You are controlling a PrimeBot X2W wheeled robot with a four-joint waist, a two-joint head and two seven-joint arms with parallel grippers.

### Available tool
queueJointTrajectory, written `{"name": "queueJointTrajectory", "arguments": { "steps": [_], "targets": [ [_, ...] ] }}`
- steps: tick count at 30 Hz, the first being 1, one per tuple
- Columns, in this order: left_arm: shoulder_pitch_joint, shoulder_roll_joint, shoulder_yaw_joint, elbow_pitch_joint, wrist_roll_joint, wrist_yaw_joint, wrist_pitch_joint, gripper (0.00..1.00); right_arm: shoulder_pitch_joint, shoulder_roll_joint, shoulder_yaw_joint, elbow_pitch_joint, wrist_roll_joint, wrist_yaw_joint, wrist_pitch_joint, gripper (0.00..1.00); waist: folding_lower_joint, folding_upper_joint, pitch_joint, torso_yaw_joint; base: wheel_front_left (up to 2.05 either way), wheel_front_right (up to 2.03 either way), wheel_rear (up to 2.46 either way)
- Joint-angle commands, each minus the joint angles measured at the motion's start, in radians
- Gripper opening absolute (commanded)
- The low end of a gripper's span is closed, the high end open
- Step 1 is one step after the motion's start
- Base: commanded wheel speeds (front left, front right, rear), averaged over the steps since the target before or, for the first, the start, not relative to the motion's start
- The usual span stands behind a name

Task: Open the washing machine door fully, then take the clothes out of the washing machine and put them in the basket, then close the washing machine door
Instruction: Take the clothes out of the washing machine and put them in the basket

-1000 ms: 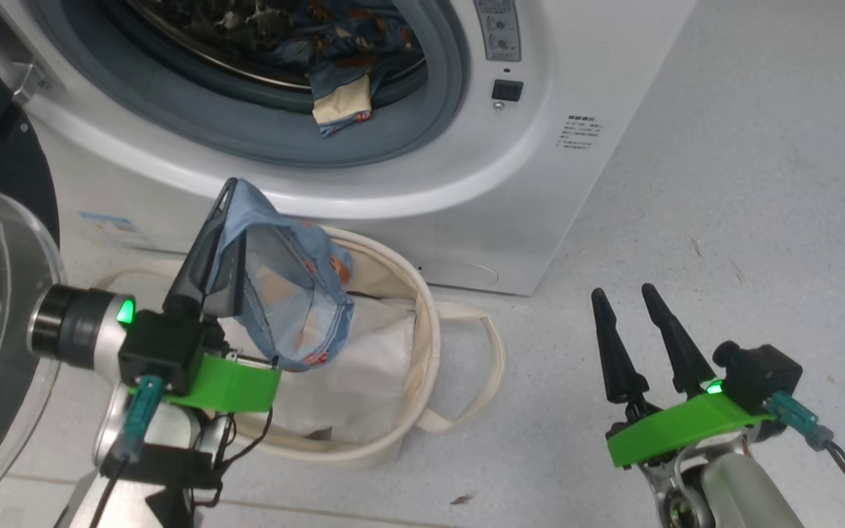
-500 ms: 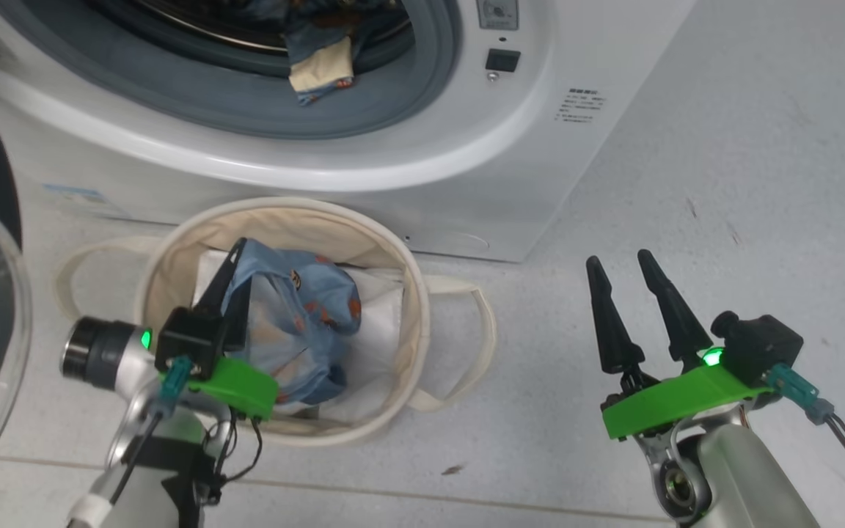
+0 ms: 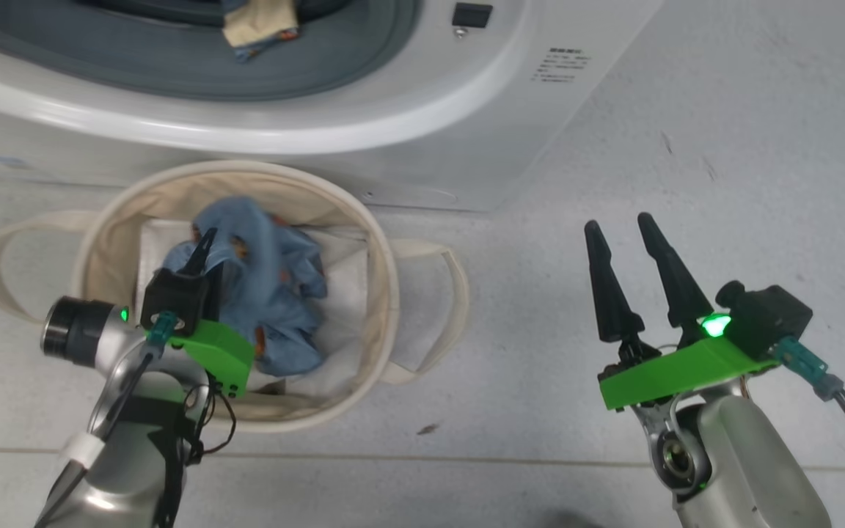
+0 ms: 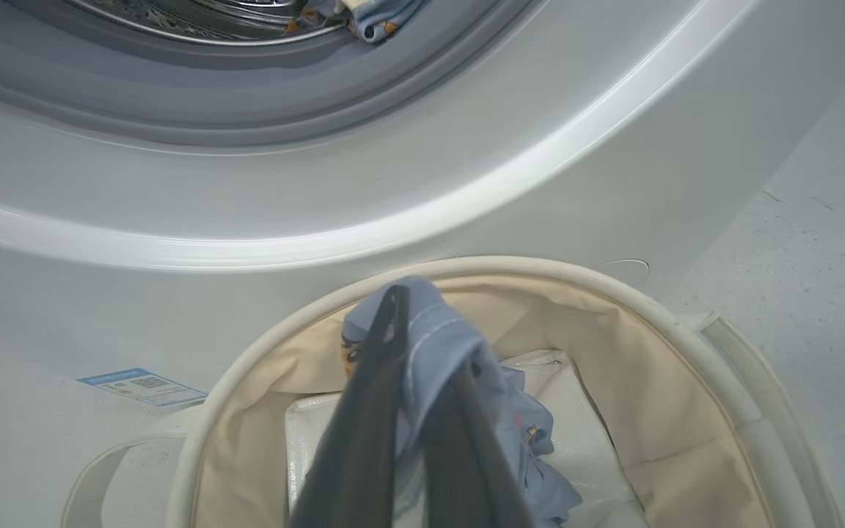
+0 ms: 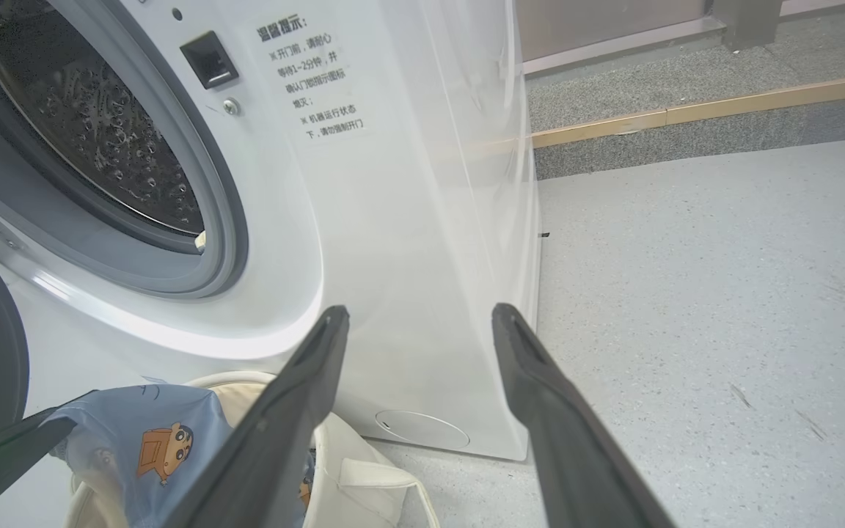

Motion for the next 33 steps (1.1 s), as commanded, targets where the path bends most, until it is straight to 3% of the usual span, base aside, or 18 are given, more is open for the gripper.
{"name": "queueJointTrajectory", "arguments": {
  "steps": [1,14,15,16,17,27,33],
  "targets": [
    [-0.026,0.023,0.033,0.004,-0.001,0.0,-0.005,0.0,-0.01,0.002,0.023,-0.037,0.007,0.0,-0.012,1.0,0.0,0.0,0.023,-0.019,0.0,0.0,0.0],
    [-0.053,0.033,0.031,0.127,0.002,0.023,-0.005,0.0,-0.022,0.002,0.017,-0.046,0.008,0.0,-0.012,1.0,0.0,0.0,0.056,-0.034,0.0,0.0,0.0],
    [-0.051,0.031,0.031,0.133,0.002,0.026,-0.005,0.15,-0.023,0.002,0.016,-0.045,0.006,0.0,-0.012,1.0,0.0,0.0,0.055,-0.03,0.0,0.0,0.0],
    [-0.049,0.031,0.031,0.147,0.002,0.031,-0.005,0.78,-0.024,0.002,0.016,-0.044,0.004,0.0,-0.012,1.0,0.0,0.0,0.051,-0.027,0.0,0.0,0.0],
    [-0.048,0.029,0.03,0.165,0.004,0.039,-0.005,1.0,-0.025,0.002,0.016,-0.042,0.002,0.0,-0.012,1.0,0.0,0.0,0.047,-0.023,0.0,0.0,0.0],
    [0.003,-0.005,0.044,0.106,-0.021,0.072,-0.005,1.0,-0.001,0.002,0.019,-0.011,-0.011,0.0,-0.012,1.0,0.0,0.0,-0.06,0.038,0.0,0.0,0.0],
    [0.058,-0.024,0.016,0.075,-0.012,0.055,-0.005,1.0,0.024,0.002,0.023,0.009,-0.012,0.0,-0.012,1.0,0.0,0.0,-0.136,0.072,0.0,0.0,0.0]
  ]
}}
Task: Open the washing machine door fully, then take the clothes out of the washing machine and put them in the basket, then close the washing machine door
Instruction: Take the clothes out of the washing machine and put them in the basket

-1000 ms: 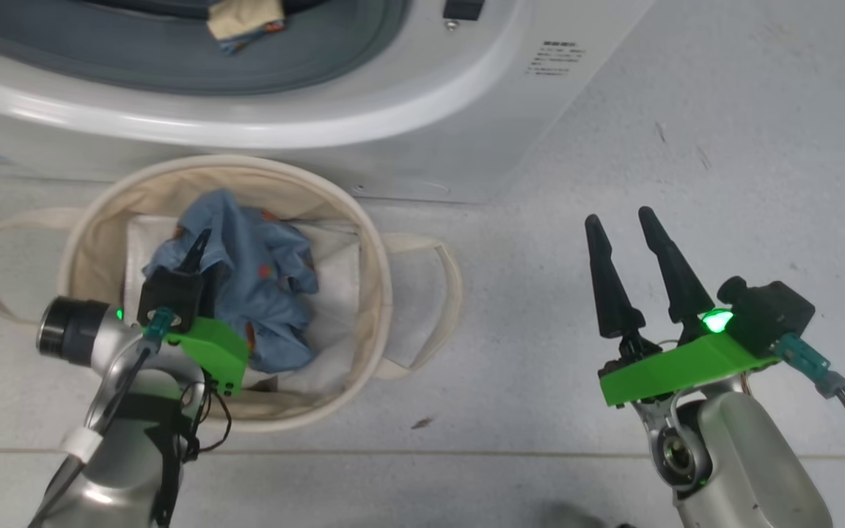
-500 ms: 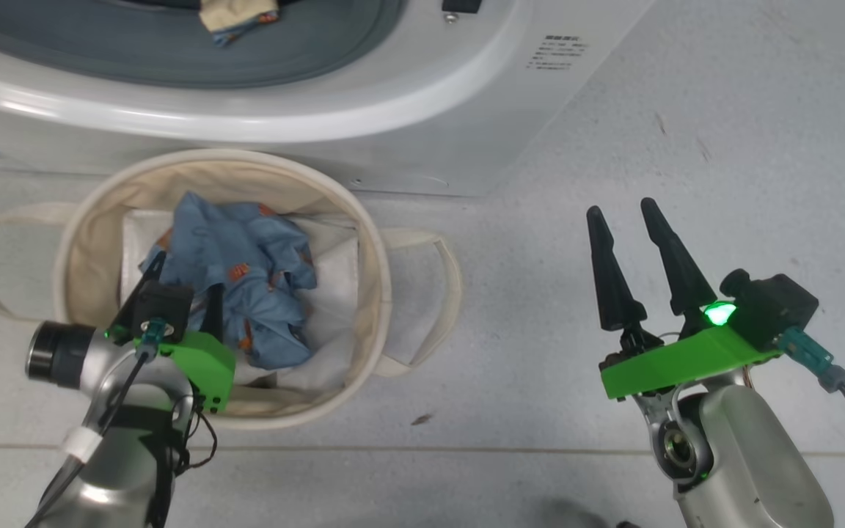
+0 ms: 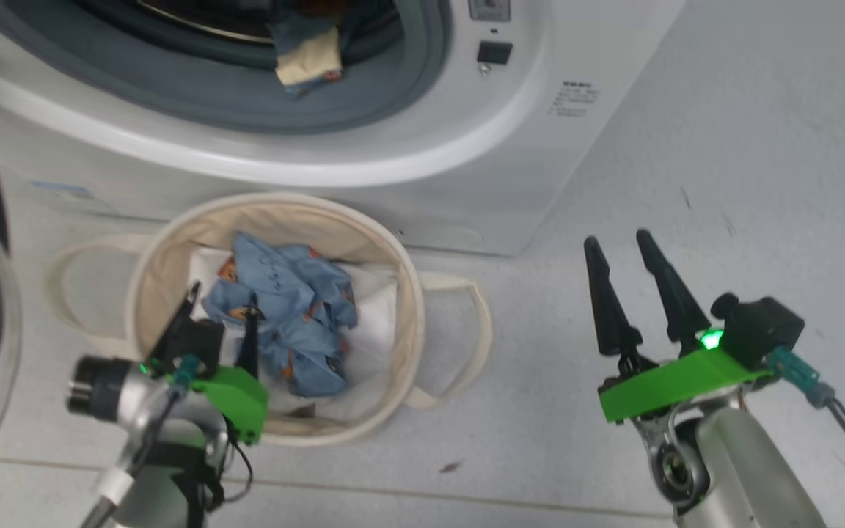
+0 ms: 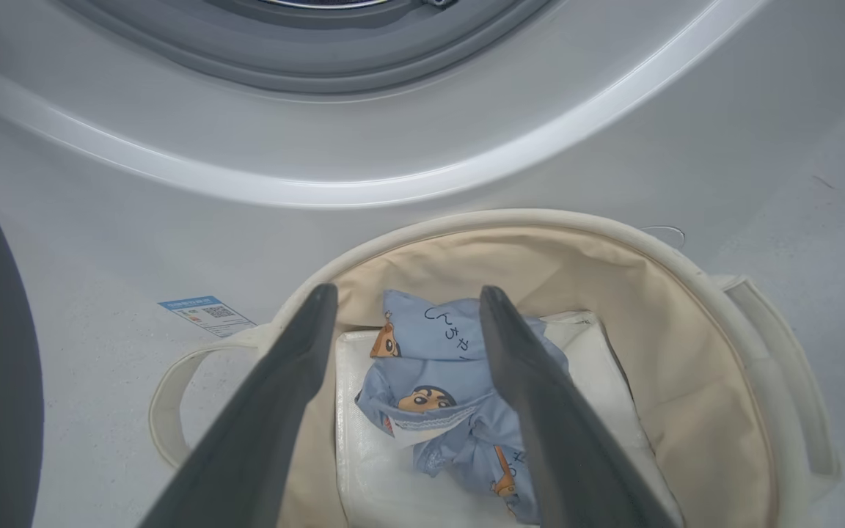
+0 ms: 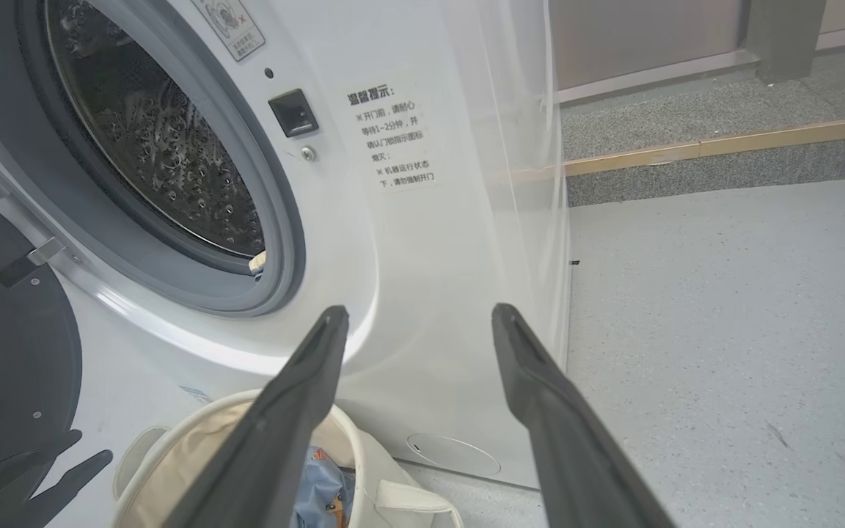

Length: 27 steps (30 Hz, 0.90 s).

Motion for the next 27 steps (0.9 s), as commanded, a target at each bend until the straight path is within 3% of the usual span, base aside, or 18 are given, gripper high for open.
{"name": "queueJointTrajectory", "arguments": {
  "steps": [1,11,22,27],
  "targets": [
    [0.012,0.013,0.021,-0.041,0.004,-0.009,-0.005,1.0,0.02,0.002,0.026,-0.023,-0.008,0.0,-0.012,1.0,-0.0001,0.0,-0.045,0.025,0.0,0.0,0.0],
    [0.157,0.0,0.078,-0.359,-0.052,-0.027,-0.005,1.0,0.063,0.002,0.003,-0.021,0.001,0.0,-0.012,1.0,-0.0001,0.0,-0.155,0.053,0.0,0.0,0.0],
    [0.307,-0.023,0.141,-0.577,-0.072,-0.01,-0.005,1.0,0.098,0.002,-0.001,-0.073,0.004,0.0,-0.012,1.0,-0.0001,0.0,-0.23,0.076,0.0,0.0,0.0],
    [0.353,-0.043,0.153,-0.648,-0.084,-0.029,-0.005,1.0,0.132,0.002,-0.001,-0.109,0.013,0.0,-0.012,1.0,-0.0001,0.0,-0.247,0.084,0.0,0.0,0.0]
  ]
}}
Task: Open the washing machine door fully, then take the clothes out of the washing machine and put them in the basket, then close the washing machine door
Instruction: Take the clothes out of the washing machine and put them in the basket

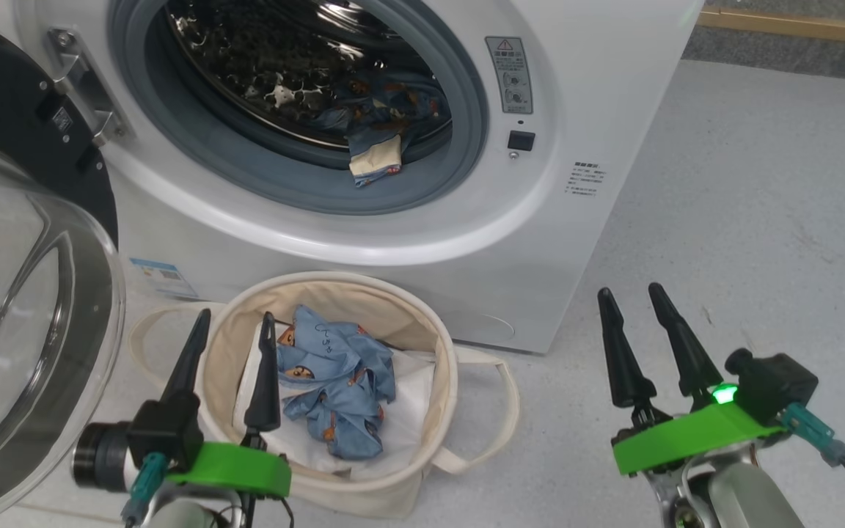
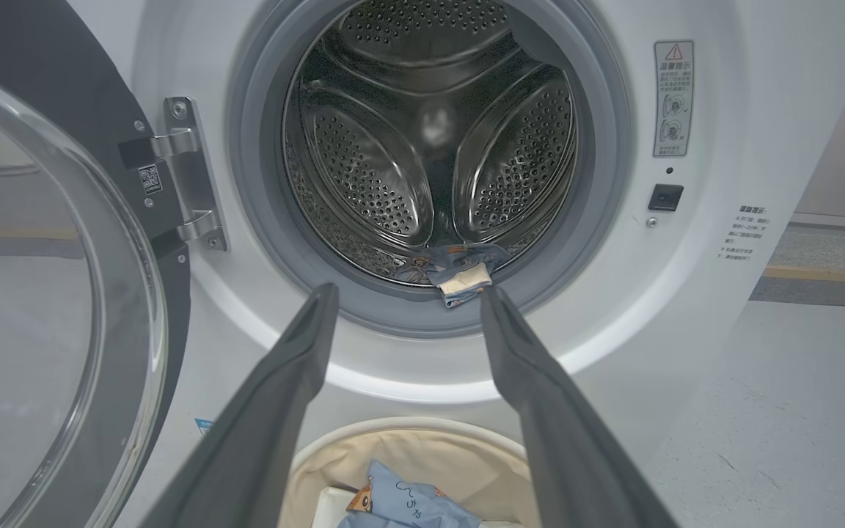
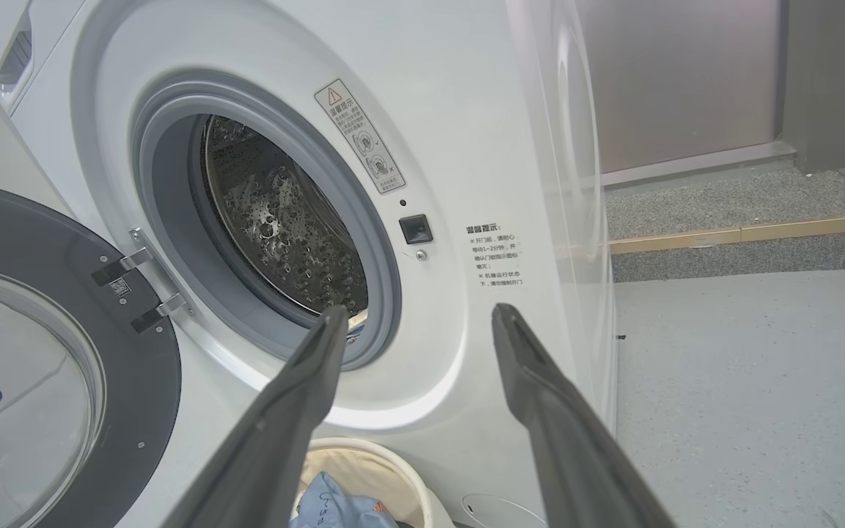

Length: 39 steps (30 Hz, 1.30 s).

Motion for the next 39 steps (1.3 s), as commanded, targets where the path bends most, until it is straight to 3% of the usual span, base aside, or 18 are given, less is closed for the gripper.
{"name": "queueJointTrajectory", "arguments": {
  "steps": [1,14,39],
  "targets": [
    [-0.016,0.007,0.043,-0.046,0.005,-0.006,-0.005,1.0,-0.007,0.002,0.018,-0.04,0.007,0.0,-0.012,1.0,0.0,-0.0001,-0.001,0.001,0.0,0.0,0.0],
    [0.084,-0.024,0.065,-0.019,0.011,-0.026,-0.005,1.0,0.063,0.002,-0.004,-0.025,-0.017,0.0,-0.012,1.0,0.0,-0.0001,-0.045,-0.001,0.0,0.0,0.0],
    [0.089,-0.039,0.077,-0.015,0.032,-0.04,-0.005,1.0,0.05,0.002,0.003,-0.015,-0.003,0.0,-0.012,1.0,0.0,-0.0001,-0.027,-0.015,0.0,0.0,0.0]
  ]
}}
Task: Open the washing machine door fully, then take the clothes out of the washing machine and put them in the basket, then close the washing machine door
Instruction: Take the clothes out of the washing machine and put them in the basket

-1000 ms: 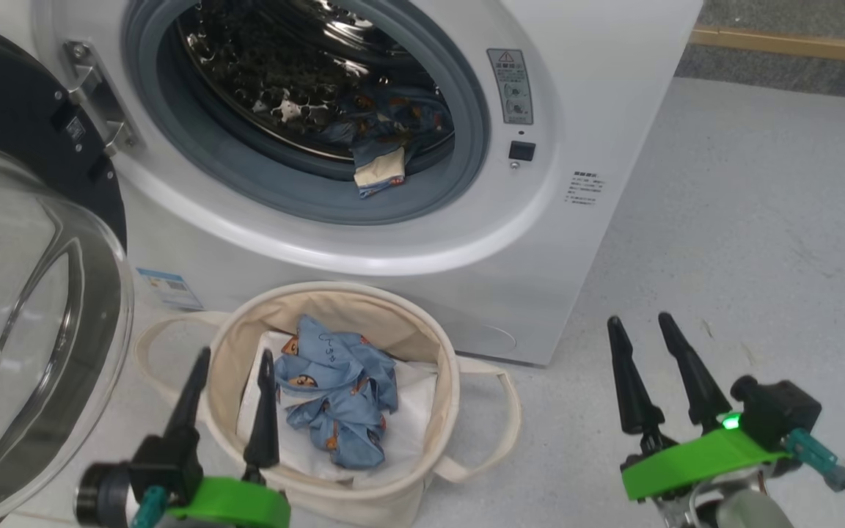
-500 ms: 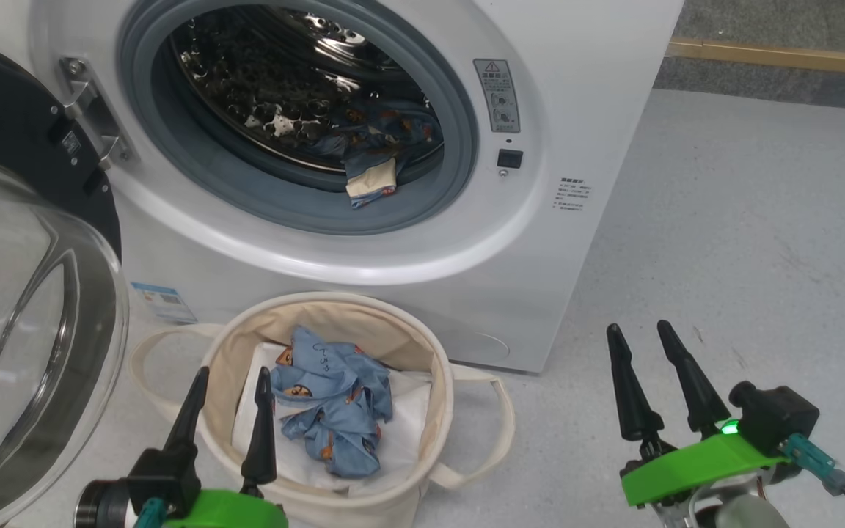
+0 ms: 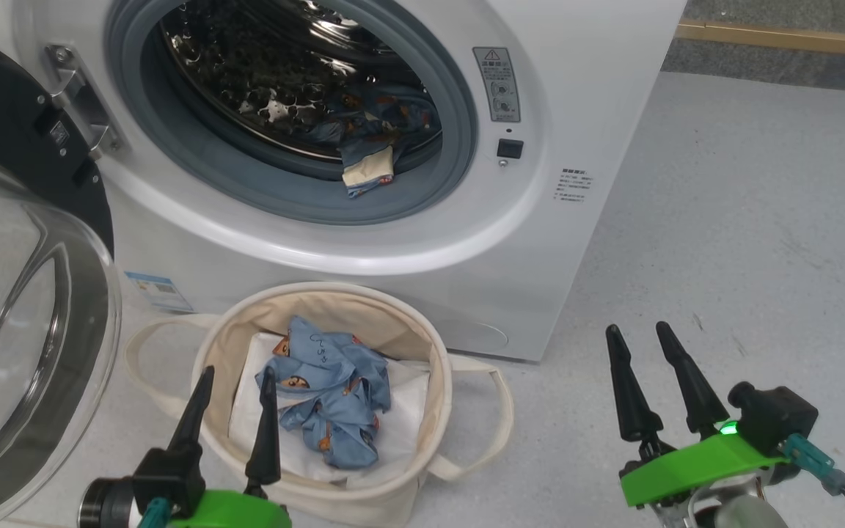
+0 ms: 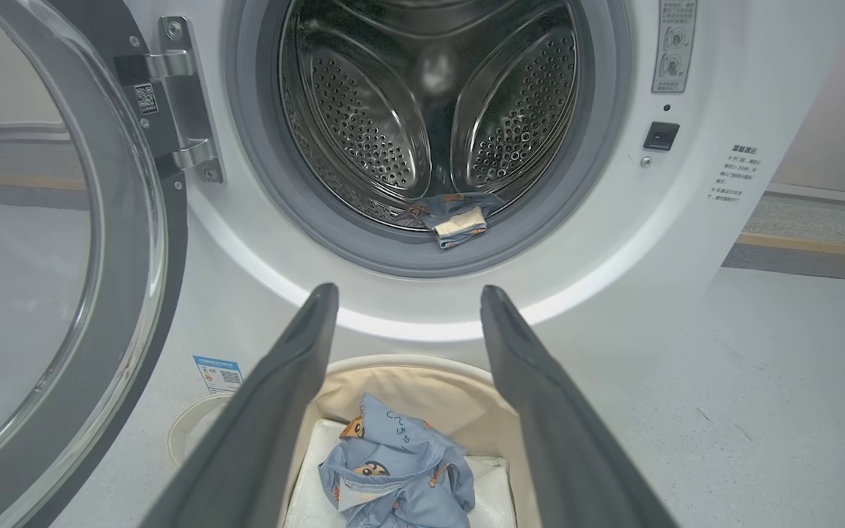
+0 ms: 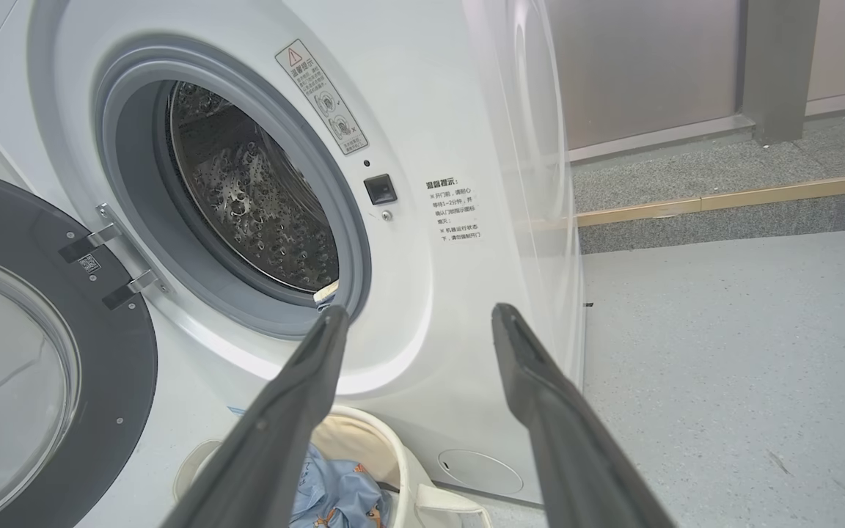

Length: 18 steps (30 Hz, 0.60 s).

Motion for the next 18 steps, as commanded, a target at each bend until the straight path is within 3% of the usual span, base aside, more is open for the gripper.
{"name": "queueJointTrajectory", "arguments": {
  "steps": [1,18],
  "targets": [
    [-0.023,-0.001,0.03,-0.028,0.011,0.001,-0.005,1.0,-0.024,0.001,0.024,-0.03,0.006,0.0,-0.012,1.0,0.0,-0.0001,0.002,-0.001,0.0,0.0,0.0],
    [-0.036,-0.002,0.036,-0.03,0.022,-0.006,-0.005,1.0,-0.028,0.001,0.02,-0.032,0.001,0.0,-0.012,1.0,0.0,-0.0001,0.02,-0.008,0.0,0.0,0.0]
  ]
}}
